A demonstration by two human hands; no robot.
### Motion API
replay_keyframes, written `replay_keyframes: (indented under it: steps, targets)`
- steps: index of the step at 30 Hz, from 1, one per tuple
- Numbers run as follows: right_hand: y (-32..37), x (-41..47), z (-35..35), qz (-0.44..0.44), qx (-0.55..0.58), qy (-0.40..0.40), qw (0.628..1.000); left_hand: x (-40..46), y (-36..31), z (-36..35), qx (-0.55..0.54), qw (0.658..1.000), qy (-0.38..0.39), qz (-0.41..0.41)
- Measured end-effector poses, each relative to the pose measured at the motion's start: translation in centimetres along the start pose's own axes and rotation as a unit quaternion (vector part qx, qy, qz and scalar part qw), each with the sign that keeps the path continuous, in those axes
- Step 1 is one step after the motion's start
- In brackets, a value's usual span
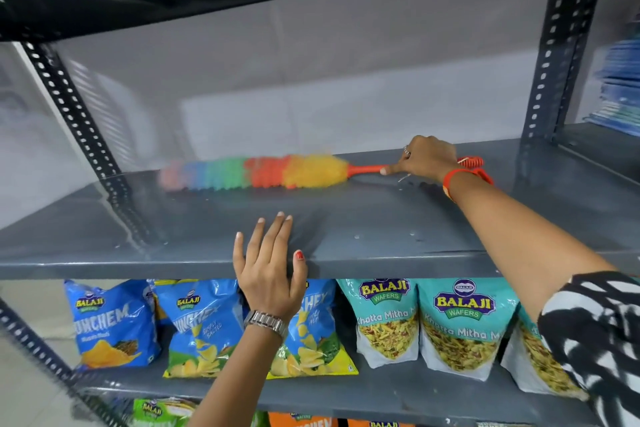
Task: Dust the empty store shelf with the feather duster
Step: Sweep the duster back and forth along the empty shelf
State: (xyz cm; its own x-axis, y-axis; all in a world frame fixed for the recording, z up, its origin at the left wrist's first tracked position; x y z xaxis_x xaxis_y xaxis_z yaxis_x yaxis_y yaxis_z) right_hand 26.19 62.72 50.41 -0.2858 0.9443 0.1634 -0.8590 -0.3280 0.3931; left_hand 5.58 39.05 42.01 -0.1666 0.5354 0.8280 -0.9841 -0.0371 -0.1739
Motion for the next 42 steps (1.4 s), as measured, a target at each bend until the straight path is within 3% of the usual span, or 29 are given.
replay_keyframes:
  steps: [3,6,14,19,23,30,37,42]
  targets:
    - [1.4,0.8,-0.3,-0.028,-0.053,-0.062,0.996,0.0,0.1,0.0,0.002,1.000,0.005,0.002]
    - [2.5,1.2,-0.6,-0.018,-0.046,-0.069,0.996,0.0,0.1,0.0,0.003,1.000,0.016,0.005]
    - [6.5,0.2,-1.9,0.058,0.054,-0.030,0.996,-0.2,0.8,1.3,-0.029,0.998,0.049,-0.011]
    - [11.6,-1.0,-3.2,0.127,0.059,0.004,0.990,0.3,5.1,2.7,0.011,0.999,0.014,0.043]
    - [15.4,-1.7,-5.8,0.176,0.044,0.057,0.982,0.5,7.0,2.4,0.022,0.997,0.032,0.060]
    - [16.4,1.3,-7.9,0.125,0.037,0.092,0.987,0.5,7.1,2.4,0.010,0.998,0.029,0.055]
    - [16.6,2.7,-6.8,0.050,-0.038,-0.043,0.997,0.5,7.4,2.3,0.000,0.998,0.038,0.050]
    - [18.9,1.8,-6.4,0.074,0.013,-0.037,0.996,0.5,7.4,2.7,-0.026,0.997,0.051,0.042]
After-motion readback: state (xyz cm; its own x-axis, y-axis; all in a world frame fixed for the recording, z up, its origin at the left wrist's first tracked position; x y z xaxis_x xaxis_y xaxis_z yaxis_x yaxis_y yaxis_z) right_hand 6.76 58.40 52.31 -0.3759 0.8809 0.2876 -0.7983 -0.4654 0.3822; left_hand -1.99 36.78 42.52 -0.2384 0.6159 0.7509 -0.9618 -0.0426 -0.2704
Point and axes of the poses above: each hand's wrist, its own x-axis towards the middle knuckle, its own z-axis out of the back of the hand, y = z × x, the point moved 4 cm from there along x, towards the middle knuckle, and after that the axes turned 7 degrees about y, right-handed, at the moved point
